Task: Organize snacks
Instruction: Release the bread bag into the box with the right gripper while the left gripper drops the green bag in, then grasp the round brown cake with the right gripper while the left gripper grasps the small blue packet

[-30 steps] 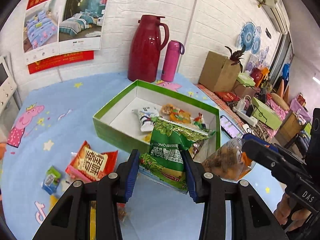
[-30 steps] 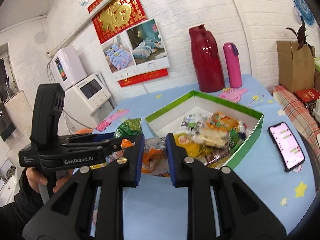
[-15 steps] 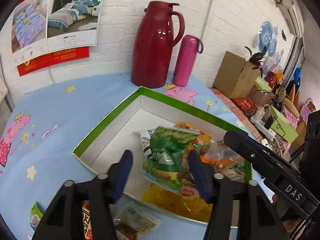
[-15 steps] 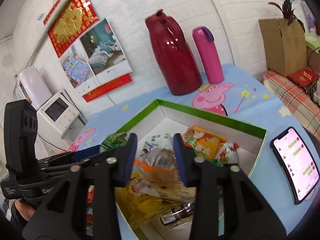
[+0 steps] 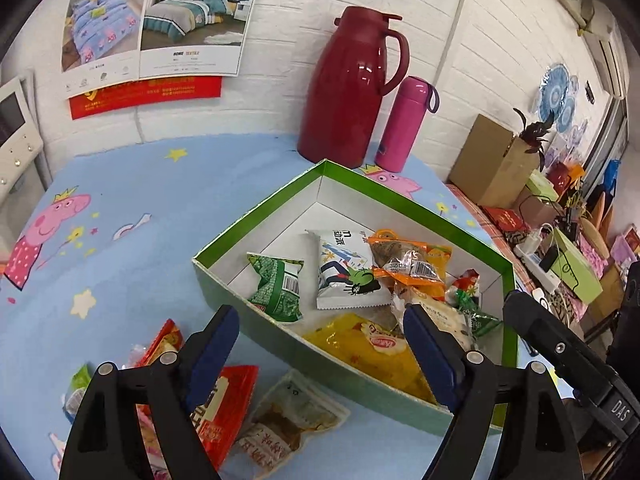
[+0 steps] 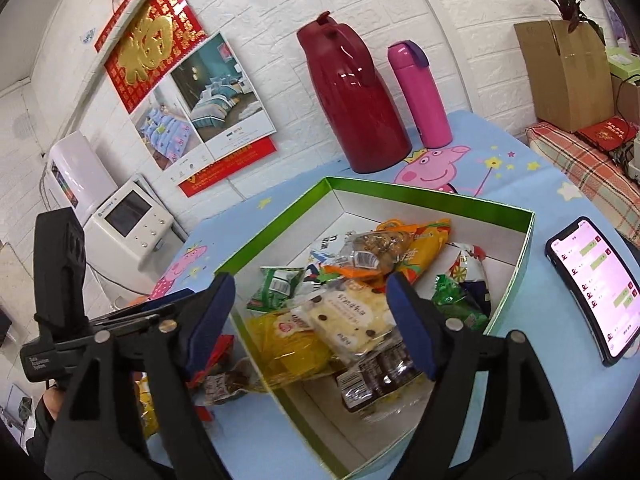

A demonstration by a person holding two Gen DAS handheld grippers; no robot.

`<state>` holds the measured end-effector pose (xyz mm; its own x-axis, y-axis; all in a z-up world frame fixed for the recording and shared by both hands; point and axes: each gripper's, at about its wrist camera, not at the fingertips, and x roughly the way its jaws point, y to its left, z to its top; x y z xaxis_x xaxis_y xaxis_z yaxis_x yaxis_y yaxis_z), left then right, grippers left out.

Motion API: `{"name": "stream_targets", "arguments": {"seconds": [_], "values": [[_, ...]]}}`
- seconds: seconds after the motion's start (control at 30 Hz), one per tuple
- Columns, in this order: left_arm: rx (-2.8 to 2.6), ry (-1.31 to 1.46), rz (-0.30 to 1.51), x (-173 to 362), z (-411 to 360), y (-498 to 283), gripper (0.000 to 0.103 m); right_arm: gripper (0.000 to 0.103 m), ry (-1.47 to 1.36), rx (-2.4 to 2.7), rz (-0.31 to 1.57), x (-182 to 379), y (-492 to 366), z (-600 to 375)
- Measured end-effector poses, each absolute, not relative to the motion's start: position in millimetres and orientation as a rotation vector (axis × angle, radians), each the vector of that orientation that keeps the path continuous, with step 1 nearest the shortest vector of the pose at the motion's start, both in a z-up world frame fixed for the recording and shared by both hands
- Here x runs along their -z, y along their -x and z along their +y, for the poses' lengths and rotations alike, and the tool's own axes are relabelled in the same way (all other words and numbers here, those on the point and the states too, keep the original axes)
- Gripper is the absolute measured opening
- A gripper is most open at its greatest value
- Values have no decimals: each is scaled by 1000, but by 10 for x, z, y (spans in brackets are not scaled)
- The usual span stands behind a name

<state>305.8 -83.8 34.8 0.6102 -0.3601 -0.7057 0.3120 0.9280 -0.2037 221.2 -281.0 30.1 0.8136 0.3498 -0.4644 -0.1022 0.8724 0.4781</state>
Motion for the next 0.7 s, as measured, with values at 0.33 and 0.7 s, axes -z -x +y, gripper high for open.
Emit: {"name": "stream_targets", "arguments": {"seconds": [0.33, 0.7], "values": [[324, 41, 880, -415, -413, -2347, 87, 102, -433, -402, 586, -422, -1635, -2420], [131, 51, 939, 73, 458, -1524, 87, 102, -415, -456, 600, -55, -1183, -2230]]}}
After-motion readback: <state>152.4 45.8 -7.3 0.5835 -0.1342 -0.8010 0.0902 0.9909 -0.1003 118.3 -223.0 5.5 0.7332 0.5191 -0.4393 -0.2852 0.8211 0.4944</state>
